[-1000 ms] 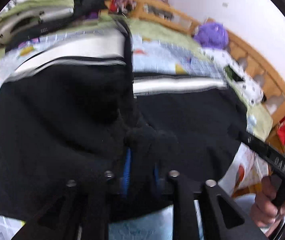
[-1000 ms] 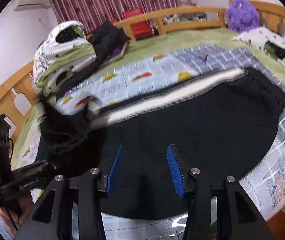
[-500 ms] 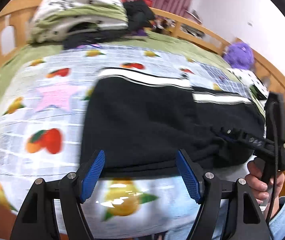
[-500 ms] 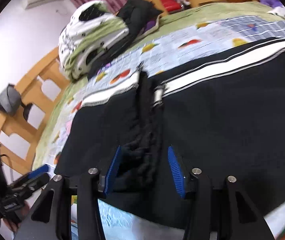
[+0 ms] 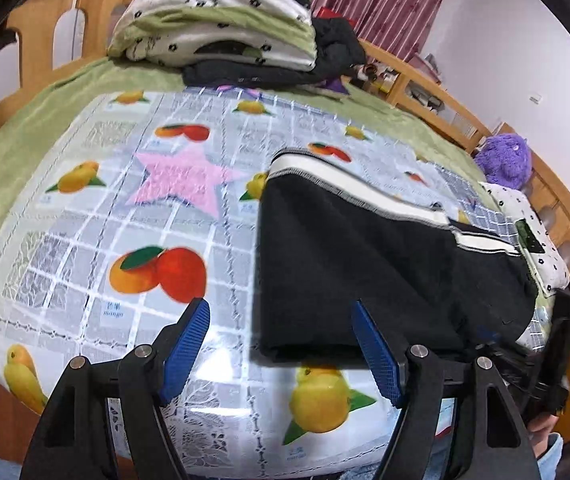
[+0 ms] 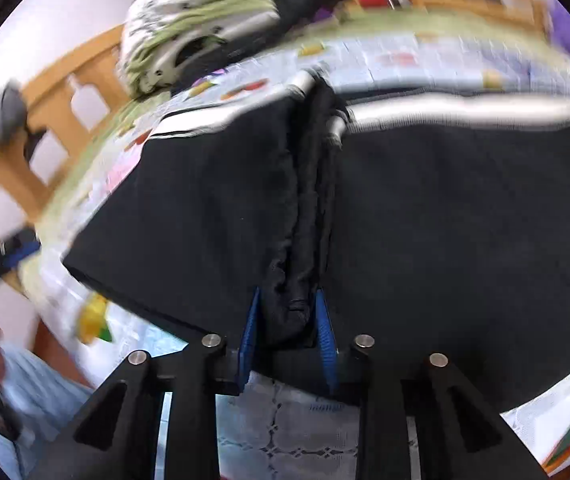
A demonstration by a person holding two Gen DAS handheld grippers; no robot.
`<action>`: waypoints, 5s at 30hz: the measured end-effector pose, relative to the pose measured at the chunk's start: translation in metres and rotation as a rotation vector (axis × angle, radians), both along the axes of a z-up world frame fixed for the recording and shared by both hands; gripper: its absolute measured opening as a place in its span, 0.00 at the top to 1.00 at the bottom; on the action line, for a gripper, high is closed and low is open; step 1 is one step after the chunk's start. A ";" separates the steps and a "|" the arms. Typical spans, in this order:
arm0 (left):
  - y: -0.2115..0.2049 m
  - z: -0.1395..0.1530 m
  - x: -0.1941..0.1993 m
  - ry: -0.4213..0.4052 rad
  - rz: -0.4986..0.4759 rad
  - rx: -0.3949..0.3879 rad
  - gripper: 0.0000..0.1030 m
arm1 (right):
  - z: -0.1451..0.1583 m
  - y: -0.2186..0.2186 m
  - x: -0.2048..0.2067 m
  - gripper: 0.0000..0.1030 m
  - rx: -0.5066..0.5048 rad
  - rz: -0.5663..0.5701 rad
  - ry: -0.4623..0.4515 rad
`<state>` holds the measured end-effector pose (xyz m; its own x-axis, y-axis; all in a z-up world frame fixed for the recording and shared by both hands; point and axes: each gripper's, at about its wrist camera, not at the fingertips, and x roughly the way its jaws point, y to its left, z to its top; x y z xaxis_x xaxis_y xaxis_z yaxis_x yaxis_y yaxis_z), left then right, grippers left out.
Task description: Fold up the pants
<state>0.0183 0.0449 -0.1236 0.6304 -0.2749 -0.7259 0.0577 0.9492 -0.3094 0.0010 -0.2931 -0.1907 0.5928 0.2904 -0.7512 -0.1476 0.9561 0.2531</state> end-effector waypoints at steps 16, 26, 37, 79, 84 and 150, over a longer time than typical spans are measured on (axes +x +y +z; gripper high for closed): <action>0.037 -0.016 0.013 0.044 0.071 -0.090 0.30 | 0.005 0.024 0.082 0.92 -0.133 -0.051 -0.018; 0.020 -0.022 0.017 0.066 0.022 -0.063 0.30 | -0.004 -0.012 0.079 0.83 0.042 -0.147 0.032; 0.018 -0.025 0.015 0.099 0.042 0.144 0.32 | -0.014 -0.021 0.042 0.49 0.233 -0.116 0.074; -0.004 -0.004 -0.005 -0.010 0.019 0.159 0.87 | -0.009 -0.036 0.035 0.68 0.294 -0.077 0.062; -0.015 0.003 0.027 -0.017 0.006 0.116 0.71 | 0.015 -0.036 0.074 0.52 0.175 -0.079 0.022; -0.041 -0.028 0.163 0.151 -0.171 -0.269 0.91 | -0.014 -0.249 0.014 0.89 0.394 -0.660 -0.017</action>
